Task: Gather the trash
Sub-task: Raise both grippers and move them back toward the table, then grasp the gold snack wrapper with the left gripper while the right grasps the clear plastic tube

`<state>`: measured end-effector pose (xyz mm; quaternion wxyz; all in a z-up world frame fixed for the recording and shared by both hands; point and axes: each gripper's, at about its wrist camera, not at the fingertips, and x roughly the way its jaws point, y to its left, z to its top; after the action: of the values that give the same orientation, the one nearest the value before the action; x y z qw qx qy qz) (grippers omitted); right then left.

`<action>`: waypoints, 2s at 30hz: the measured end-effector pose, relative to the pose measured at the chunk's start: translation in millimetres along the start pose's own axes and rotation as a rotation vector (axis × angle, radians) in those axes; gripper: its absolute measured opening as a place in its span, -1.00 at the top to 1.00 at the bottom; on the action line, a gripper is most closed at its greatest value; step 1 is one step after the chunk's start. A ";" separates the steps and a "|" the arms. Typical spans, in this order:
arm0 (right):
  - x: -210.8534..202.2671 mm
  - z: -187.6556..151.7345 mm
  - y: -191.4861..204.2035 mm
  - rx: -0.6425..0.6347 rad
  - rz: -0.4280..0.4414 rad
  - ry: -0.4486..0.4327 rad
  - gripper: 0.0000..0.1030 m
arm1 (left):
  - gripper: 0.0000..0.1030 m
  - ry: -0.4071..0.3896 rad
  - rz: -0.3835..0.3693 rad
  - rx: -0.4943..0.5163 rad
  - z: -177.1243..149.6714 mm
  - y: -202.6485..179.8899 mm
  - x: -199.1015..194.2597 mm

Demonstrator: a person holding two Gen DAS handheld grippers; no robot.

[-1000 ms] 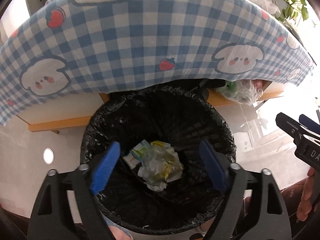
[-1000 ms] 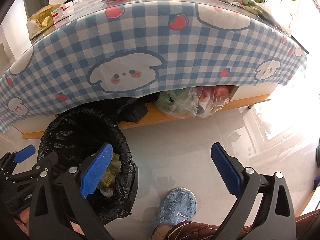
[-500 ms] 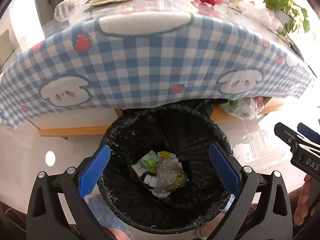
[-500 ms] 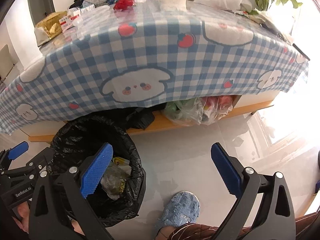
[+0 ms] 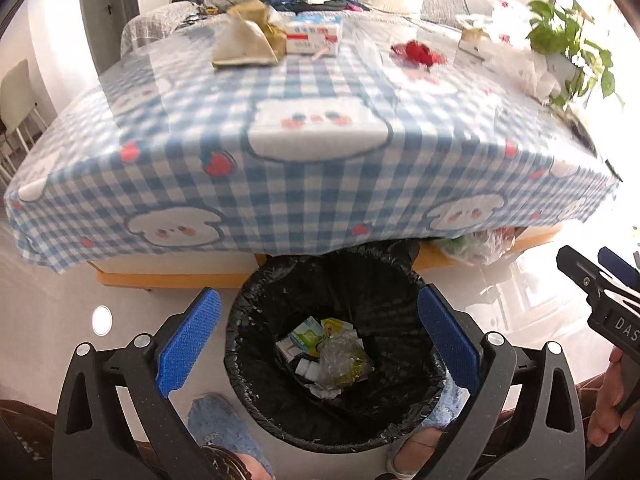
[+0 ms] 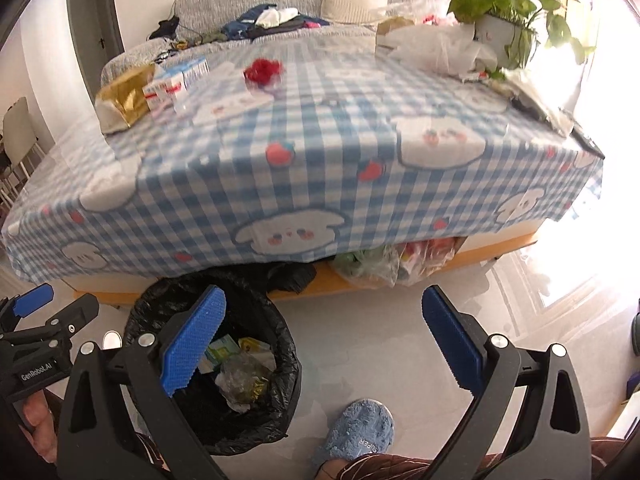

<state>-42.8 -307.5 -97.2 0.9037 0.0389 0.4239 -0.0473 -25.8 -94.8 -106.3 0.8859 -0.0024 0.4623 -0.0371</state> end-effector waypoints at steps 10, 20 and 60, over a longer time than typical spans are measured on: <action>-30.4 31.8 19.9 -0.038 0.022 -0.070 -0.84 | -0.88 -0.019 0.034 -0.016 31.6 18.5 -25.4; -24.8 72.2 49.1 -0.071 0.062 -0.080 -0.84 | -0.87 -0.034 0.056 -0.068 80.9 49.7 -26.4; 131.6 233.5 143.4 -0.140 0.116 -0.006 -0.25 | -0.64 0.020 0.113 -0.098 278.1 101.5 109.5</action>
<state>236.0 -197.9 -45.3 0.9066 -0.0001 0.4205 0.0349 270.9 -9.4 -40.7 0.8807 -0.0191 0.4719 0.0356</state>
